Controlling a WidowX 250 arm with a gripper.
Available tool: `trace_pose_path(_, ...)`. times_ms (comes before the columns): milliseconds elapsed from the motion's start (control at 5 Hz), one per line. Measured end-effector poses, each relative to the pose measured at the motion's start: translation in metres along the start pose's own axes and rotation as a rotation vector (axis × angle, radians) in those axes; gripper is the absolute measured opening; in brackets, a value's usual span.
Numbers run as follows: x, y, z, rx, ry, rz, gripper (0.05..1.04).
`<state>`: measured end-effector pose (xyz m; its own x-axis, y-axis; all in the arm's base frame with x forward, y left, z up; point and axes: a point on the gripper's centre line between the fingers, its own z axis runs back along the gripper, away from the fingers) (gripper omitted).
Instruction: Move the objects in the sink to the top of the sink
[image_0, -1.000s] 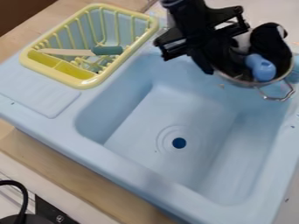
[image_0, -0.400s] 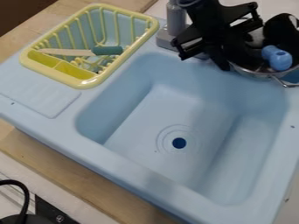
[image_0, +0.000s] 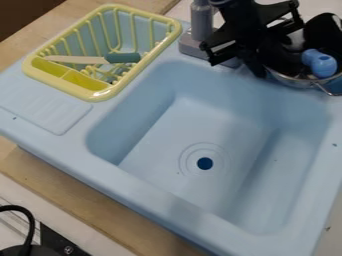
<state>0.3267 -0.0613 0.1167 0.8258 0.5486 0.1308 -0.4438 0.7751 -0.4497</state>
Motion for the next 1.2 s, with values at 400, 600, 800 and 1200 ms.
trace_pose_path(400, -0.0001, 0.0030, 0.0014, 0.019, 0.010, 0.007, 0.058)
trace_pose_path(600, -0.0010, 0.0039, 0.0020, 0.023, 0.016, 0.009, 0.074)
trace_pose_path(800, -0.0029, 0.0082, 0.0025, 0.039, 0.035, 0.014, 0.219)
trace_pose_path(1200, -0.0047, 0.0091, 0.0061, 0.051, 0.047, 0.014, 0.748)
